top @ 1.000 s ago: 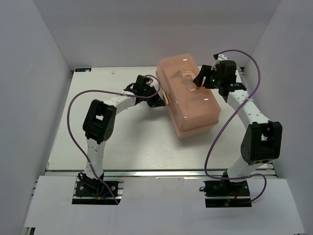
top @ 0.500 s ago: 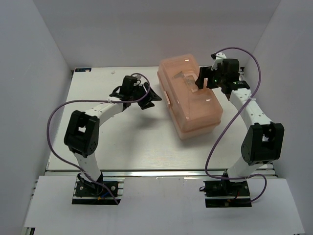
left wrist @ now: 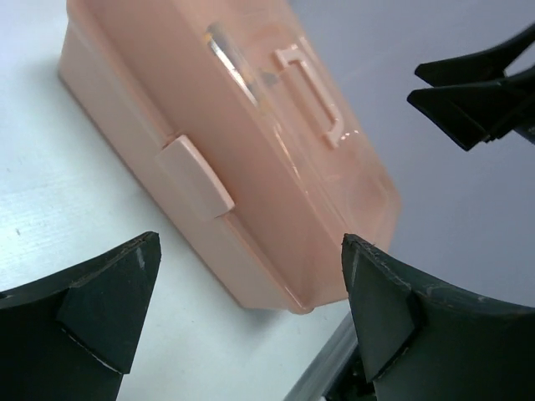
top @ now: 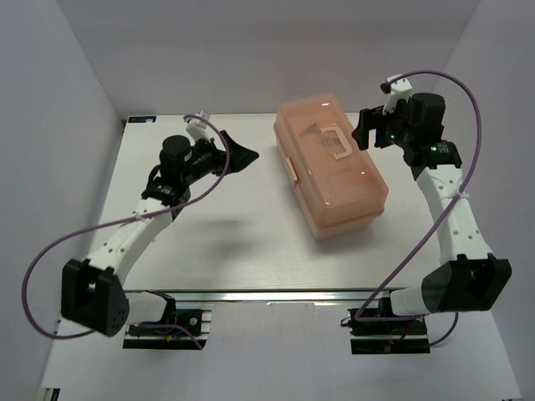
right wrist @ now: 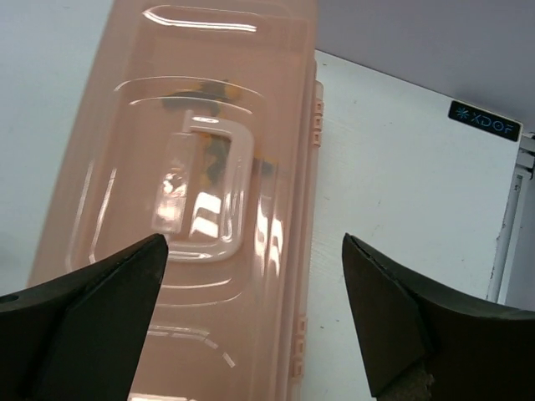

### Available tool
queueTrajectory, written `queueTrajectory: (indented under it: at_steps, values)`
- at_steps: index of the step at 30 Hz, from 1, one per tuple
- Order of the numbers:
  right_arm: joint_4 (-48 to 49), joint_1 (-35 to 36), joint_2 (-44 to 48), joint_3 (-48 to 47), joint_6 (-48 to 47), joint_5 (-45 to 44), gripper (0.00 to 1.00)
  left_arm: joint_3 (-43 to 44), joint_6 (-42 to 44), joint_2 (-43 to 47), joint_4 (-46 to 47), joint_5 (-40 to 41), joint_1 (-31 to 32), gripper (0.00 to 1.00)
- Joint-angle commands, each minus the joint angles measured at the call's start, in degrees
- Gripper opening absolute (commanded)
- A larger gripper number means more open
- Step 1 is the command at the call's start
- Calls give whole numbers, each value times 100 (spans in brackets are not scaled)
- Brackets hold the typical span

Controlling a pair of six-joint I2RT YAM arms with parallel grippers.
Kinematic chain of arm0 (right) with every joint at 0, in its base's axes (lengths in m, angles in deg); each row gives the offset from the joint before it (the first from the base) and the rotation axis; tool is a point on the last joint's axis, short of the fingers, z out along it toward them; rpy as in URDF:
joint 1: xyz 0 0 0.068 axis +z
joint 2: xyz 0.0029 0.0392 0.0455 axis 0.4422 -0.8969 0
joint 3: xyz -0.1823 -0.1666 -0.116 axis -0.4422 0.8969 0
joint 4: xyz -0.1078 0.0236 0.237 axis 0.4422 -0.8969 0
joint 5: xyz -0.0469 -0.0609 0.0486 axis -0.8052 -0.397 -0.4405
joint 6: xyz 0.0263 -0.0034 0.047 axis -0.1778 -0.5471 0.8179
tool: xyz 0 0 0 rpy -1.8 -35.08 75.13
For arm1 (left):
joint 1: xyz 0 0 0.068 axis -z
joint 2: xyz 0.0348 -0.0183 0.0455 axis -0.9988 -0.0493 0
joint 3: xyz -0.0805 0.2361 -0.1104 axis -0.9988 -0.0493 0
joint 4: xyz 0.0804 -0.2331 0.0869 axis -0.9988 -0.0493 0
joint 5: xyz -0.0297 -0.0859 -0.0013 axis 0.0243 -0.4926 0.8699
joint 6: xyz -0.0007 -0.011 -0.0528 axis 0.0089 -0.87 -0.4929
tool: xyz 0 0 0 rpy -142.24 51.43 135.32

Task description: Sort the tools into containers

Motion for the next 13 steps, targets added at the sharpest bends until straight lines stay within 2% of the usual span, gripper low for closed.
queueTrajectory:
  at_steps: [1, 3, 5, 13]
  values:
    - [-589, 4, 218, -321, 303, 419, 89, -508, 643, 737, 236, 264, 12, 98]
    - [-1211, 4, 183, -453, 452, 560, 89, -685, 757, 1142, 192, 405, 12, 98]
    - [-1434, 4, 226, -507, 576, 508, 90, -861, 784, 1327, 140, 449, 12, 98]
    - [-864, 4, 701, 55, 576, 173, 89, -1204, 837, 1942, -238, 581, 12, 98]
